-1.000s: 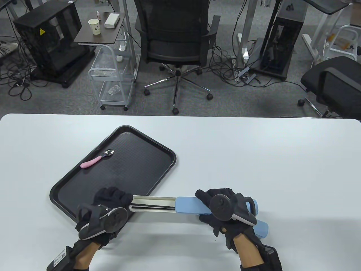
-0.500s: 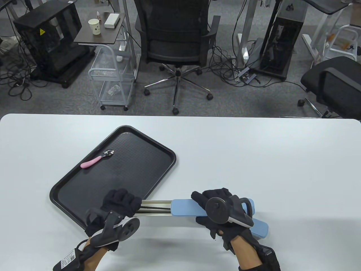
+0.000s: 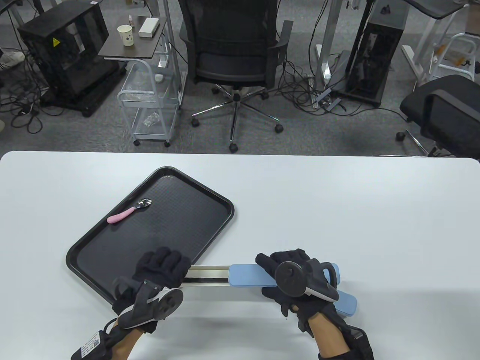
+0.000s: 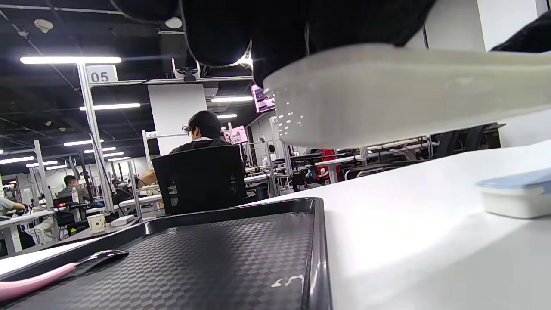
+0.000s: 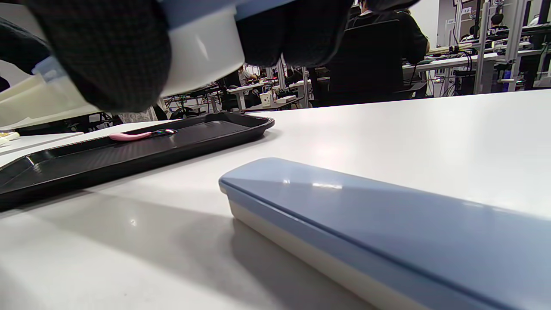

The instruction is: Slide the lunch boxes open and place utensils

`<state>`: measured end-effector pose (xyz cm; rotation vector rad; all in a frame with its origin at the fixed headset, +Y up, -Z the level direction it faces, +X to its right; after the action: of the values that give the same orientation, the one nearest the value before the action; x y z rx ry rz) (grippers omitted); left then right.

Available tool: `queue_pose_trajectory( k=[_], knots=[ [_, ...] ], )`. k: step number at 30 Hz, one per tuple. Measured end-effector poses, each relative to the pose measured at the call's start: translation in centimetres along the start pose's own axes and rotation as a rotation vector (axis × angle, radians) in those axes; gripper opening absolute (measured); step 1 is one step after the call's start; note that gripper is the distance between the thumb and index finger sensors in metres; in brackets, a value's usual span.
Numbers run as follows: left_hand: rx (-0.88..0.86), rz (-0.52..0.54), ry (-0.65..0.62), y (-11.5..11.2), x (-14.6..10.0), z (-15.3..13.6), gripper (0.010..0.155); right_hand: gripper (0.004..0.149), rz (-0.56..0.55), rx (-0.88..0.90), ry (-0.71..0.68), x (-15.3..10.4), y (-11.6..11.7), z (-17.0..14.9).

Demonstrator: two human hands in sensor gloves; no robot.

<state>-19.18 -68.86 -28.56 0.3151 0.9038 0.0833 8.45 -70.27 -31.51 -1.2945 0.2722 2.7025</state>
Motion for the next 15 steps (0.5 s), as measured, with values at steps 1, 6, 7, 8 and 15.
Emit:
queue_pose_trajectory(
  k=[1,6,7,8,15],
  knots=[
    [-0.012,0.006,0.006,0.1,-0.1,-0.2,0.054,0.077,-0.001,0.002,0.0,0.0,0.0,0.0],
    [-0.056,0.008,0.015,0.1,-0.2,-0.9,0.058,0.077,-0.001,0.001,-0.002,0.0,0.0,0.0],
    [-0.067,0.002,0.017,0.0,-0.2,-1.1,0.059,0.077,-0.001,0.001,-0.003,0.0,0.0,0.0],
    [-0.079,0.007,0.025,0.1,-0.3,-1.3,0.059,0.077,-0.001,0.001,-0.001,0.0,0.0,0.0],
    [-0.194,0.048,0.114,1.3,-0.7,-4.5,0.062,0.077,-0.012,0.004,0.011,-0.1,-0.2,-0.5]
  ],
)
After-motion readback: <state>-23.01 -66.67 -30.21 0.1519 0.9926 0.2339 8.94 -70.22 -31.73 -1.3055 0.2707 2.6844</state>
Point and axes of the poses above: the tracker on the back of each hand, its own z axis roughly to the thumb side, its own x axis roughly from the wrist to the fingertips, y = z × x, the point moved 4 cm from there along x, roughly from the wrist to the fingertips, and after that the axes turned 14 degrees about -y, right-handed, at the moved point
